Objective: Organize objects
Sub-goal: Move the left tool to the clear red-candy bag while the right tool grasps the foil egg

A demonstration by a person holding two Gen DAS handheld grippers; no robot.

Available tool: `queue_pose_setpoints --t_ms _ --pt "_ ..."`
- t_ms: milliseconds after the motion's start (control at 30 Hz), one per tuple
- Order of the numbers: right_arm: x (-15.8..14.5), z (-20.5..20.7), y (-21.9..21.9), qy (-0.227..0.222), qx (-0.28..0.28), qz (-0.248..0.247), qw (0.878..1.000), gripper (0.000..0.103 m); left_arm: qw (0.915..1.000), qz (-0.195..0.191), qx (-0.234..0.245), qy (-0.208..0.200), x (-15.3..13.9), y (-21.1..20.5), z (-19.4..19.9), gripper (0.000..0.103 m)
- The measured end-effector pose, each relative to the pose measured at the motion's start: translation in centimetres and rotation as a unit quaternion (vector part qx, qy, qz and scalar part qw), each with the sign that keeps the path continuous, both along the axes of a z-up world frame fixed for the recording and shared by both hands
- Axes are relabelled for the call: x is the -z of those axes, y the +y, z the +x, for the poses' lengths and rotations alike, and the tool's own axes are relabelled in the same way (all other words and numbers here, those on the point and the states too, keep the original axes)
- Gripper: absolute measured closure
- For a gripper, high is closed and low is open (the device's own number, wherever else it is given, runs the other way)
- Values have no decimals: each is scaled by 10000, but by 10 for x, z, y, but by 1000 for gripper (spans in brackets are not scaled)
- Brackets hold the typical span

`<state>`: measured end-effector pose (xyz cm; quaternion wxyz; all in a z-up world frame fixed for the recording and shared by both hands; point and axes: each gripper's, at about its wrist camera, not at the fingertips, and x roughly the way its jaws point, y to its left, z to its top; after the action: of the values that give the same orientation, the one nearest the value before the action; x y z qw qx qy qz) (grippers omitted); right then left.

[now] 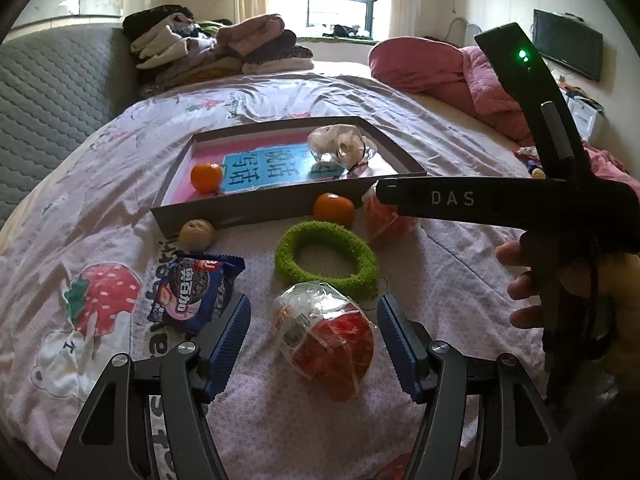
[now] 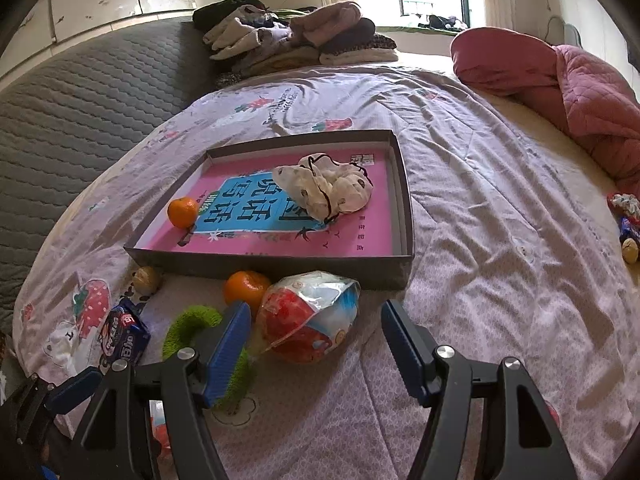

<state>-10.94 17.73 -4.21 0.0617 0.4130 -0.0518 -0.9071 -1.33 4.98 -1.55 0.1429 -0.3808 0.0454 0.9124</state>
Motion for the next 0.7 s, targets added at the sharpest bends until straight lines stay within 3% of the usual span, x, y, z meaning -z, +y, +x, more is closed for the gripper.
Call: queue_pose_setpoints --t_ms 433,700 --pt "15 -11 2 -179 235 -69 9995 34 9995 -222 -121 -167 24 8 -7 36" --pt "24 -16 6 -335 286 -317 9985 33 9993 -2 -268 -248 28 -3 -14 36"
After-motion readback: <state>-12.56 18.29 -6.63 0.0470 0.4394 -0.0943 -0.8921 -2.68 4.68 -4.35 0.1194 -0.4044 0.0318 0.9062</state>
